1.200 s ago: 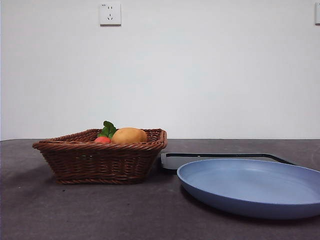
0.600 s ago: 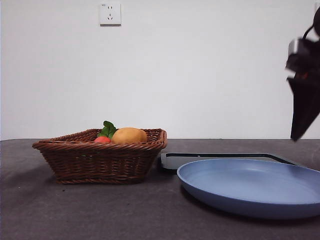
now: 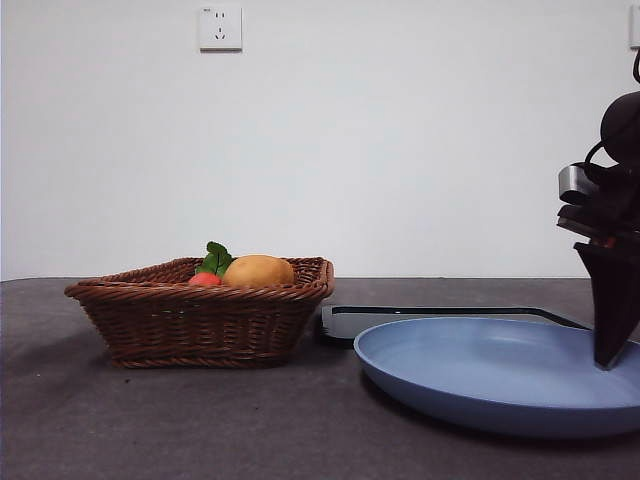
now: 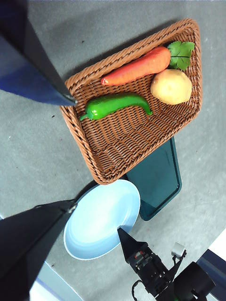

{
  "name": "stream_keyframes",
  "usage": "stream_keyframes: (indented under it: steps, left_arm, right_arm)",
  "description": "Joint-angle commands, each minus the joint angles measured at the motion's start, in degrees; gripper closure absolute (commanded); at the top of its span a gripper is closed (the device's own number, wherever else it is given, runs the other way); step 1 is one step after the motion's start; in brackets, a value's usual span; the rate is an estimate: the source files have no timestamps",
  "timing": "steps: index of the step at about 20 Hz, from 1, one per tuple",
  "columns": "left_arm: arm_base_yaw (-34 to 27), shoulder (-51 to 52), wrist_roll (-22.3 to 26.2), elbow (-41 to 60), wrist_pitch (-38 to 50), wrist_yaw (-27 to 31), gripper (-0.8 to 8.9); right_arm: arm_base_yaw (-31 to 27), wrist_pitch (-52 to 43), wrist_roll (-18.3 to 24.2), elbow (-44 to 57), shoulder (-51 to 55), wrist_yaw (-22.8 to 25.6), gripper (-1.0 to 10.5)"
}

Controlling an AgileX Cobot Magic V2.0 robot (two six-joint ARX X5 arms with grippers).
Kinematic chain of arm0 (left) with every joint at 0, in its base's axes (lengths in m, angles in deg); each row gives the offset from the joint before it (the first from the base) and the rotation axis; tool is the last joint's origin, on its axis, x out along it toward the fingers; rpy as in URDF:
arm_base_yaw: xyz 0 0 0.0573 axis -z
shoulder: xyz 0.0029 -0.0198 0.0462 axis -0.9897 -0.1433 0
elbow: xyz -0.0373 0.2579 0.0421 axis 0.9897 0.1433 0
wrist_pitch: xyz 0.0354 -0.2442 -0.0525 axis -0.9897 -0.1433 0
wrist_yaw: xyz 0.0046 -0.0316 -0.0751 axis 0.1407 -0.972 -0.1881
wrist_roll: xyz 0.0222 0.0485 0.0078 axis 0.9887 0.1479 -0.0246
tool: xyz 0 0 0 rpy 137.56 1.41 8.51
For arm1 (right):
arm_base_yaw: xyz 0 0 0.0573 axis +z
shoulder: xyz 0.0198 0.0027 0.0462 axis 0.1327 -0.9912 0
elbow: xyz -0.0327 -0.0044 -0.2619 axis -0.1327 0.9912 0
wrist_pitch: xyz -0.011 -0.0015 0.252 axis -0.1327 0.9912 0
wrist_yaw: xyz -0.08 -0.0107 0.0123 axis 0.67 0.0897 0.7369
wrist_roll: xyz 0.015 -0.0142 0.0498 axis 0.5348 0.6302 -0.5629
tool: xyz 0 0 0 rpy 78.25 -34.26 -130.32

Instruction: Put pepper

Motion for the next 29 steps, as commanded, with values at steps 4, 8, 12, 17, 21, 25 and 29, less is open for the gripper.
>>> stream_keyframes:
  steps: [4, 8, 12, 17, 21, 25, 29]
  left_arm:
    - [0.1, -0.2, -0.4, -0.9, 1.1, 0.0, 4.62]
    - [1.4, -2.0, -1.8, -1.6, 1.5, 2.8, 4.61]
    - [6.6, -10.1, -1.8, -5.1, 2.8, 6.6, 4.62]
    - [15.7, -25.7, -1.5, -13.1, 5.4, 16.1, 4.62]
    - [21.2, -39.6, -1.2, -21.2, 5.4, 23.8, 4.62]
    - [24.5, -51.7, -1.1, -28.2, 4.2, 28.3, 4.62]
    - [26.1, -60.0, 0.3, -31.3, 4.0, 32.9, 4.64]
  right_arm:
    - [0.2, 0.2, -0.2, -0.9, -1.3, -0.3, 9.4]
    - [0.0, 2.8, -1.1, -0.9, 2.5, -0.5, 9.4]
    - [-0.6, 4.6, -3.1, -1.0, 12.4, -0.5, 9.4]
    - [-2.3, 9.0, -4.1, -3.0, 24.2, -0.6, 9.4]
    - [-2.6, 11.4, -4.8, -5.8, 30.3, -0.7, 9.4]
    - [-2.6, 12.1, -5.6, -7.2, 33.6, -3.5, 9.4]
    - [-2.6, 12.9, -5.6, -7.2, 34.2, -3.5, 9.4]
